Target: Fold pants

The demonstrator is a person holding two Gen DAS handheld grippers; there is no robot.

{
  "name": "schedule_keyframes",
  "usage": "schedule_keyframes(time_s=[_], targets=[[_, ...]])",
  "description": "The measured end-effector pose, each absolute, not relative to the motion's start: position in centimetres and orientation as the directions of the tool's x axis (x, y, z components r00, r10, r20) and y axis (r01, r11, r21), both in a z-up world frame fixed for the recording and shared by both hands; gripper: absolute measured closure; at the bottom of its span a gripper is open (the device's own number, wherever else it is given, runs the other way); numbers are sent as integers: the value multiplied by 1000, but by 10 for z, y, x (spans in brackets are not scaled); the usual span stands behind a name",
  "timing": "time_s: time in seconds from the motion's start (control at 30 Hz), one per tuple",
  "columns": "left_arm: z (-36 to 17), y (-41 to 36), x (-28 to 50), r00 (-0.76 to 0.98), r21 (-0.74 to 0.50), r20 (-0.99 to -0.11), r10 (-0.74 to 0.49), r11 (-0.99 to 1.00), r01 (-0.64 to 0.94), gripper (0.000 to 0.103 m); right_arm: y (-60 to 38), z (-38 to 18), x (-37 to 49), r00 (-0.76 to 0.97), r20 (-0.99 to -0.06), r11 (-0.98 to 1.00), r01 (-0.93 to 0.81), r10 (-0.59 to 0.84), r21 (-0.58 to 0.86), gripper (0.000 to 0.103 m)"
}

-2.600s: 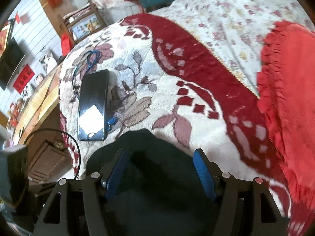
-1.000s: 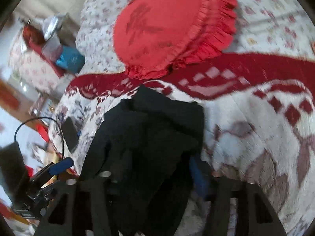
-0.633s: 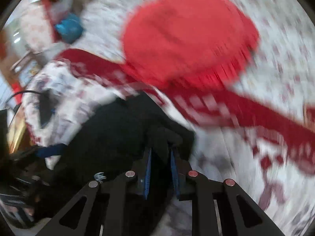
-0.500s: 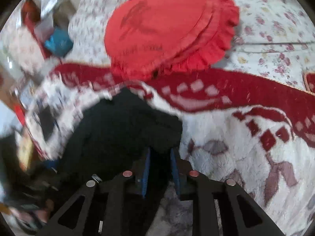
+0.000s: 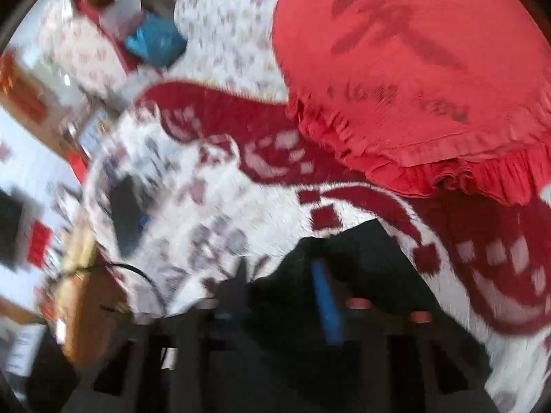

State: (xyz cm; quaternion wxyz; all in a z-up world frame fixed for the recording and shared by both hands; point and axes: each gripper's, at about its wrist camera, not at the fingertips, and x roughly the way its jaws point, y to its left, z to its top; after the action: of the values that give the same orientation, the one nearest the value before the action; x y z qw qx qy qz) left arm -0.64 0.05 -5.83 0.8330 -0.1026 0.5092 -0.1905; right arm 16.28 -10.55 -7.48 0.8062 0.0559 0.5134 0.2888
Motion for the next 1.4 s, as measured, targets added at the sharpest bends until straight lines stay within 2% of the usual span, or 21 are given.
schedule_keyframes(time_s=[0.13,0.3,0.4,0.5,0.6,0.63,0.67,0.73,0.83,0.97,1.13,1.27,1.4], targets=[[-63,4,-2,393,-391,-808,-440,898,202,30,-91,-70,162,333,-821,835,-475,463,278,93],[-70,1,1,376,-391,-818,-435,900,190,29,-82,-84,185,365,-829,862,-444,424,245,95],[-70,-3,1,367,-372,-831,-419,908,193,29,-81,-93,192,363,-817,862,-418,447,286,95],[-66,-4,1,369,-363,-833,-413,910,199,29,-91,-79,186,395,-789,863,-392,471,319,95],[-60,-6,-2,380,-341,-837,-394,918,203,29,-116,-49,166,442,-756,868,-356,484,347,90],[-57,-7,-2,384,-333,-838,-388,921,204,29,-122,-41,158,457,-742,866,-353,490,355,83],[-55,-7,-3,390,-327,-837,-384,922,206,29,-130,-31,145,475,-729,865,-356,493,353,70],[-47,-5,-4,422,-307,-829,-368,929,207,29,-140,-21,120,502,-722,873,-366,476,321,55],[-33,-3,-4,461,-295,-810,-363,931,214,29,-150,-22,85,508,-741,887,-378,439,266,54],[-28,-7,-3,475,-267,-813,-338,940,211,29,-168,-38,54,511,-757,905,-335,408,261,54],[-41,-17,0,450,-241,-834,-320,944,225,29,-179,-61,33,489,-784,918,-300,383,262,54],[-58,-22,-1,421,-215,-859,-291,952,220,29,-182,-76,25,500,-818,947,-277,285,161,54],[-61,-20,-1,413,-240,-856,-312,946,217,29,-201,-84,25,480,-801,932,-230,358,279,54]])
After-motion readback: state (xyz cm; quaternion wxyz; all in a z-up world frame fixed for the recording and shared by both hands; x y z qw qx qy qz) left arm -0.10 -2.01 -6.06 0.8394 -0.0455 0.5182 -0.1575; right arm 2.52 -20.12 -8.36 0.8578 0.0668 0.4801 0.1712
